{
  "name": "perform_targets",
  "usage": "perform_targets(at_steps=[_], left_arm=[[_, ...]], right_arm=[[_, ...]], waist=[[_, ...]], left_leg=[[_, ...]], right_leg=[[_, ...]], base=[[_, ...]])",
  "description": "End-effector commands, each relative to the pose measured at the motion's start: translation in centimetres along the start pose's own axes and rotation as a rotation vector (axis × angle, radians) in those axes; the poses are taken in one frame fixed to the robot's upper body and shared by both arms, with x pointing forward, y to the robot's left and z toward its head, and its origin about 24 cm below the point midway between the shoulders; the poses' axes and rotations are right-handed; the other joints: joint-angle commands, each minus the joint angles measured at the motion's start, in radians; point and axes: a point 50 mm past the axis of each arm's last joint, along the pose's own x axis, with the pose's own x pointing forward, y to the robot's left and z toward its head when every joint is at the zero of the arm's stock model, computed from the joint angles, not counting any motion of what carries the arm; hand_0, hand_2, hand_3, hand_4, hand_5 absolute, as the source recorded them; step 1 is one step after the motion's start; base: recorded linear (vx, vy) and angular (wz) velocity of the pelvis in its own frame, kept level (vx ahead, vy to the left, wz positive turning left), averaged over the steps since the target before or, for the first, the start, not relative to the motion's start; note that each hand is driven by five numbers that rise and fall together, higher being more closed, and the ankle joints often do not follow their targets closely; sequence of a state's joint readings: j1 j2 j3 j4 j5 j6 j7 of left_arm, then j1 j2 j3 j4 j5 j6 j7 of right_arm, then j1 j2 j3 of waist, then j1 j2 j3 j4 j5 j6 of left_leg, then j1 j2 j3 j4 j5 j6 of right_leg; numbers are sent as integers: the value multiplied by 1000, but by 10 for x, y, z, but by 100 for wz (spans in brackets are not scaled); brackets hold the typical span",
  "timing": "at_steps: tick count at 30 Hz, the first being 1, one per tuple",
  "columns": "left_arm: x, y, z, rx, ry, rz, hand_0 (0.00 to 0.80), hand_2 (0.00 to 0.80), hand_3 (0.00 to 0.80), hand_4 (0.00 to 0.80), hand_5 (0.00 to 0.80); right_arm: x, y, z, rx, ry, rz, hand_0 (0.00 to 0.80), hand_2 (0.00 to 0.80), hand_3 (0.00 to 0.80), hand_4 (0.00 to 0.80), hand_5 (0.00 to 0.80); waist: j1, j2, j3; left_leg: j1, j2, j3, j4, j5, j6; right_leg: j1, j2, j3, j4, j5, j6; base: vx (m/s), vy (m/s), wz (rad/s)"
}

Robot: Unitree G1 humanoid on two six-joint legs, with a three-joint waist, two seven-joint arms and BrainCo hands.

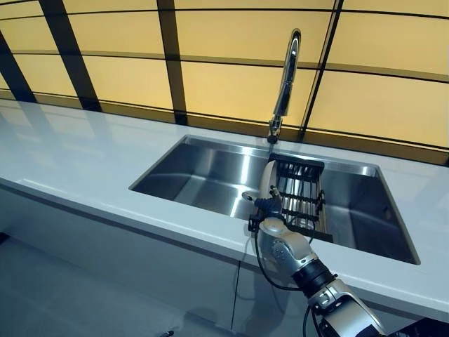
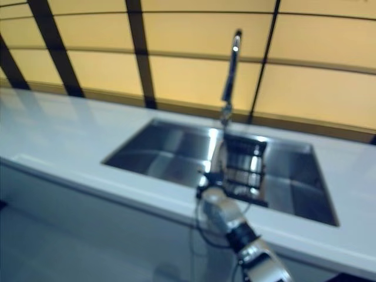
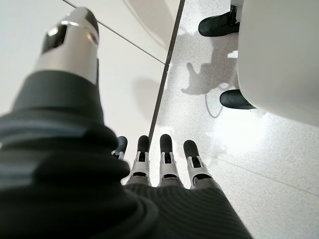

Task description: Take plates into dishwasher

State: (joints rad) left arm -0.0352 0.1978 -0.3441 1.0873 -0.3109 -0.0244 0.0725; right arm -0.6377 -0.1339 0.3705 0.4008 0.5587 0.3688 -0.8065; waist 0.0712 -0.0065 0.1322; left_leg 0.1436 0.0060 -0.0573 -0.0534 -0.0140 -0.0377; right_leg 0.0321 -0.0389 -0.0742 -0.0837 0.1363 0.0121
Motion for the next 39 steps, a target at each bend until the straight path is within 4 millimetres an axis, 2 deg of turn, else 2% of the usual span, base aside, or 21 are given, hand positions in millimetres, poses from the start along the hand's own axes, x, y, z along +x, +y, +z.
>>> perform_targets(at_steps=[1,17,18,21,22,26,27,29,30,31,34,37,39], left_arm=[[4,-5,13,48,-18,-6,0,0,0,0,0],[4,-2,13,60,-16,-6,0,0,0,0,0],[4,-2,13,61,-16,-6,0,0,0,0,0],[4,-2,12,62,-15,-5,0,0,0,0,0],[4,-1,13,61,-16,-5,0,0,0,0,0],[4,-2,12,60,-18,-6,0,0,0,0,0],[4,-2,12,60,-17,-7,0,0,0,0,0],[4,-2,12,60,-16,-6,0,0,0,0,0],[4,-2,12,60,-15,-6,0,0,0,0,0],[4,-2,12,59,-15,-5,0,0,0,0,0],[4,-2,11,57,-15,-5,0,0,0,0,0],[4,-1,11,58,-12,-4,0,0,0,0,0],[4,-1,11,57,-13,-3,0,0,0,0,0]], right_arm=[[-1,19,53,44,-133,21,0,0,0,0,0],[6,13,62,29,-141,-36,0,0,0,0,0],[6,13,62,29,-141,-40,56,56,56,56,56],[7,12,64,26,-144,-42,125,125,125,125,125],[8,11,65,26,-146,-43,173,173,173,173,173],[8,10,65,25,-146,-45,198,198,198,198,198],[8,10,65,27,-144,-43,257,257,257,257,257],[8,11,64,28,-144,-40,292,292,292,292,292],[8,11,64,28,-146,-41,370,370,370,370,370],[8,11,64,27,-146,-41,395,395,395,395,395],[9,10,64,27,-143,-44,439,439,439,439,439],[9,9,64,27,-143,-46,436,436,436,436,436],[9,9,63,26,-142,-49,464,464,464,464,464]], waist=[[30,-26,13],[46,-30,16],[46,-31,17],[47,-31,17],[48,-31,17],[48,-31,18],[48,-32,17],[48,-33,18],[49,-33,18],[49,-33,19],[49,-33,19],[49,-34,18],[50,-34,19]], left_leg=[[-75,-65,57,68,-23,73],[-80,-64,50,74,-23,72],[-80,-64,49,74,-23,72],[-80,-64,49,75,-24,72],[-80,-64,49,75,-24,72],[-81,-64,49,77,-24,72],[-81,-64,48,77,-24,72],[-80,-64,48,76,-24,71],[-80,-64,47,76,-23,72],[-80,-64,47,76,-23,72],[-80,-64,47,77,-24,72],[-80,-64,47,77,-24,72],[-80,-63,47,75,-23,72]], right_leg=[[26,-35,16,71,-78,24],[29,-35,10,72,-79,23],[29,-35,10,71,-79,23],[30,-35,9,71,-79,23],[30,-35,10,71,-79,23],[30,-35,9,72,-79,22],[30,-35,10,71,-79,22],[32,-34,9,71,-80,22],[32,-34,10,71,-79,21],[31,-34,10,71,-79,21],[32,-34,9,71,-81,21],[32,-34,9,72,-81,22],[32,-34,9,72,-81,21]], base=[[0,0,0],[0,0,0],[0,0,0],[0,0,0],[0,0,0],[0,0,0],[0,0,0],[0,0,0],[0,0,0],[0,0,0],[0,0,0],[4,0,1],[0,0,0]])
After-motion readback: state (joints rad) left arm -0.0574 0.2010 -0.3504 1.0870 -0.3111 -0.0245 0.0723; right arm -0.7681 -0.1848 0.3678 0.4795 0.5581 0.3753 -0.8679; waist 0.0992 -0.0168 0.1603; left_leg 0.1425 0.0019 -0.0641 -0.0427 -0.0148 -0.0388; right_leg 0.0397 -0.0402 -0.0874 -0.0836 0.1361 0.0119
